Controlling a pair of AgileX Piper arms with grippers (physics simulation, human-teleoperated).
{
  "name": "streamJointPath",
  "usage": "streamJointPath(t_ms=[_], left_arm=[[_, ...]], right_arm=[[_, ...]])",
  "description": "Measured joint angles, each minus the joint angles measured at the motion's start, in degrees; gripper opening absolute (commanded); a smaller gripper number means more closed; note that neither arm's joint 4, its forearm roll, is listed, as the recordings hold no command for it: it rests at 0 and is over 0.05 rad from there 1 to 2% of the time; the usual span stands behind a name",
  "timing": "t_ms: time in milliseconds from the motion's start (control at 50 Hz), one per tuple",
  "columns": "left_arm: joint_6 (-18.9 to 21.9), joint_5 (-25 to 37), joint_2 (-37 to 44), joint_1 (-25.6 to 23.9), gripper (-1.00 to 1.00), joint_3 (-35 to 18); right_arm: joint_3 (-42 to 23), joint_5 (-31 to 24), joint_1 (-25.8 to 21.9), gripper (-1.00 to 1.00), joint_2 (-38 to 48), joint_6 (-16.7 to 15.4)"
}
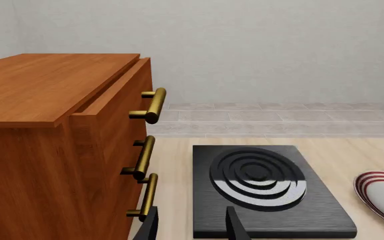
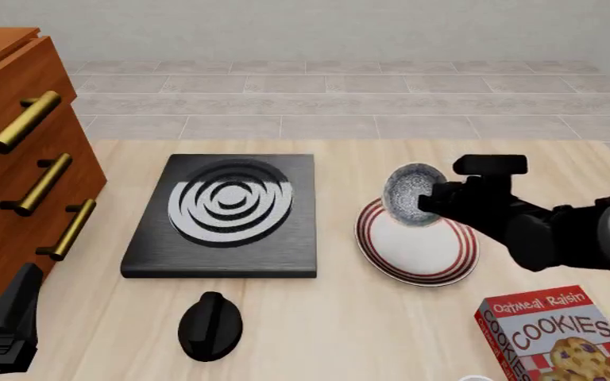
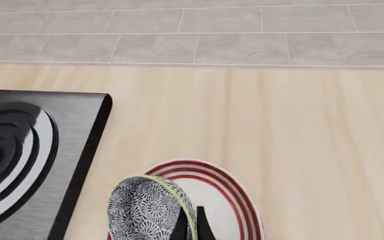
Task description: Pick the akita bowl on the stove and place it on the plate.
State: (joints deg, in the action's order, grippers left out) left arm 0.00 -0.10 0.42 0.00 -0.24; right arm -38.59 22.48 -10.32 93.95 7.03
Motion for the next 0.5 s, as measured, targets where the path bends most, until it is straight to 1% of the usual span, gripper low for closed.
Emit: streamJointPath(t_ms=[260, 500], left_arm=[[0.0, 0.0, 0.0, 0.0, 1.0, 0.0], [0.0, 0.0, 0.0, 0.0, 1.0, 0.0]], right_arm=[[1.28, 3.75, 0.67, -1.0, 6.18, -1.15], [1.17, 5.31, 1.21, -1.0, 9.95, -1.94]])
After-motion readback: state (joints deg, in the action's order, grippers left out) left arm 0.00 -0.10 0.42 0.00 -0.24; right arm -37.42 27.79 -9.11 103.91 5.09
